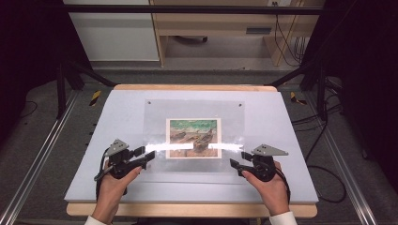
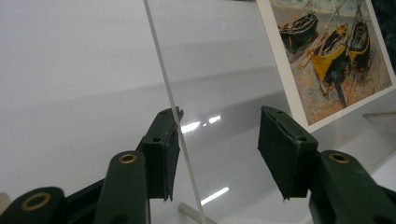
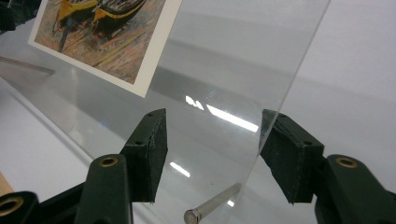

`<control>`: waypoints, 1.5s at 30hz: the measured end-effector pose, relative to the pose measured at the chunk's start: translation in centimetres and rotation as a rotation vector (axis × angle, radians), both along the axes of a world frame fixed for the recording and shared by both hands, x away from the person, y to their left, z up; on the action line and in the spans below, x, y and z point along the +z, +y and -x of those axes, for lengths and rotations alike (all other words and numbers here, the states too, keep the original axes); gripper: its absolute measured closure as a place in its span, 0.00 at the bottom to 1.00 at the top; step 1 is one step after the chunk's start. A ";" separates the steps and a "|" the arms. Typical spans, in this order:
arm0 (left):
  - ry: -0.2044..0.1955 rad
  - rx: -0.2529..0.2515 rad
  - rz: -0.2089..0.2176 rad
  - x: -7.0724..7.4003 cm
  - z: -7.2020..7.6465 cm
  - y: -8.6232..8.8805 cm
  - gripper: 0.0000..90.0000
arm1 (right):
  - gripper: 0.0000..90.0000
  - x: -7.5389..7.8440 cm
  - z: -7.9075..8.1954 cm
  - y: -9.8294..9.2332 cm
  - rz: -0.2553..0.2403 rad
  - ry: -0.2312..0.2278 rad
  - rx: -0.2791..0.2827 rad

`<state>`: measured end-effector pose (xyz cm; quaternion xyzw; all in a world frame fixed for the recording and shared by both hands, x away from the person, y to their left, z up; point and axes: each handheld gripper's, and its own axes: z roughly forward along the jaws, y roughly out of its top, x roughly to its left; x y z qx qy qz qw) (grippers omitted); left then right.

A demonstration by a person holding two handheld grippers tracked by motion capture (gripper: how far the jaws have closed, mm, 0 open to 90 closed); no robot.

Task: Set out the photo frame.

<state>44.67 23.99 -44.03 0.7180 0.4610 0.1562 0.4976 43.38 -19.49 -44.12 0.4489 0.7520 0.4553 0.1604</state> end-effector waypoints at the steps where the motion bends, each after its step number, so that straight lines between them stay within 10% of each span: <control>1: -0.001 0.000 -0.003 0.0 0.1 0.0 0.54 | 0.47 0.0 0.1 0.1 0.003 -0.001 -0.004; 45: -0.034 0.002 -0.051 0.1 2.2 0.0 0.61 | 0.57 -0.1 2.2 0.1 0.066 -0.027 -0.007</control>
